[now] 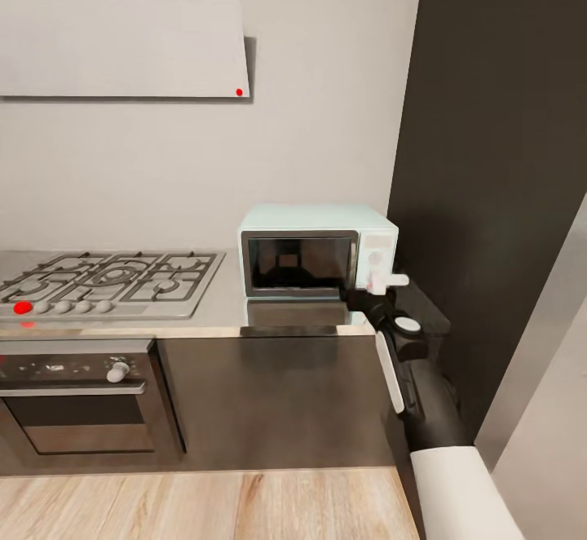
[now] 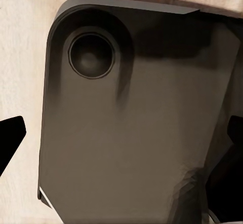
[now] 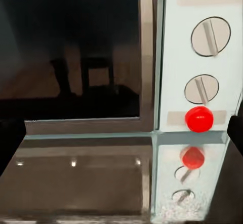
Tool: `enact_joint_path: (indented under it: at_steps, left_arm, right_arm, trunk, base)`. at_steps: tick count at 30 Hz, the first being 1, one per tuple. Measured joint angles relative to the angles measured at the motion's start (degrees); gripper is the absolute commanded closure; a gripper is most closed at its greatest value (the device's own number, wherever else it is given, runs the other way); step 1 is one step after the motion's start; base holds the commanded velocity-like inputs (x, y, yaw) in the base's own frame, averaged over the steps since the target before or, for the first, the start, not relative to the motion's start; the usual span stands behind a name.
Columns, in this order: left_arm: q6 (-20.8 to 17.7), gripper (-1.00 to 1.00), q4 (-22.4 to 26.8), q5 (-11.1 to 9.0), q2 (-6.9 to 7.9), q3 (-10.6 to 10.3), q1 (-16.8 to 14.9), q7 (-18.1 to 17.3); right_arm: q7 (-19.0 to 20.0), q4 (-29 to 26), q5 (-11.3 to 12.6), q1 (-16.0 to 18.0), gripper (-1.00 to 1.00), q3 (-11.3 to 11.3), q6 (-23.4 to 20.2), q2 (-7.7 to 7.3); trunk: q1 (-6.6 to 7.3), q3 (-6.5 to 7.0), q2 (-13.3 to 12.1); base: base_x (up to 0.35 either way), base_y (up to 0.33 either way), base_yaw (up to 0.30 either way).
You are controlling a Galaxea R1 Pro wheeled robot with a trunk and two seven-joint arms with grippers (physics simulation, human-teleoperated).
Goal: In the kitchen, take the popcorn bag from the countertop, put it into the microwave, and heat it until the popcorn is cooked so the cooked popcorn ends up inside the bag.
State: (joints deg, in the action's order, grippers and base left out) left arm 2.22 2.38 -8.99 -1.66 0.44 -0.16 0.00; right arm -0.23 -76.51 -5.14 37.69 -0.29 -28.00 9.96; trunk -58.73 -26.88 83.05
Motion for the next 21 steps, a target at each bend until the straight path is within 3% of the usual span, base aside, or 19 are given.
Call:
enact_joint_path:
  at_steps: [11, 15, 21]
  left_arm:
    - [0.0, -1.00, 0.0, 0.0, 0.00, 0.0, 0.0, -0.1]
    - [0.0, -1.00, 0.0, 0.0, 0.04, 0.0, 0.0, -0.1]
    - [0.0, -1.00, 0.0, 0.0, 0.00, 0.0, 0.0, -0.1]
  right_arm:
    - [-0.5, 0.0, -0.1, -0.7, -1.00, -0.2, 0.6, -0.05]
    - [-0.7, 0.0, -0.2, -0.7, -1.00, -0.2, 0.6, -1.50]
    - [-0.6, 0.0, -0.1, -0.7, -1.00, 0.1, 0.6, -1.62]
  trunk:
    - [0.01, 0.00, 0.0]
    - [0.00, 0.00, 0.0]
    - [0.00, 0.00, 0.0]
  base:
    - [0.032, -0.014, 0.000]
    - [0.025, -0.014, 0.000]
    - [0.002, -0.001, 0.000]
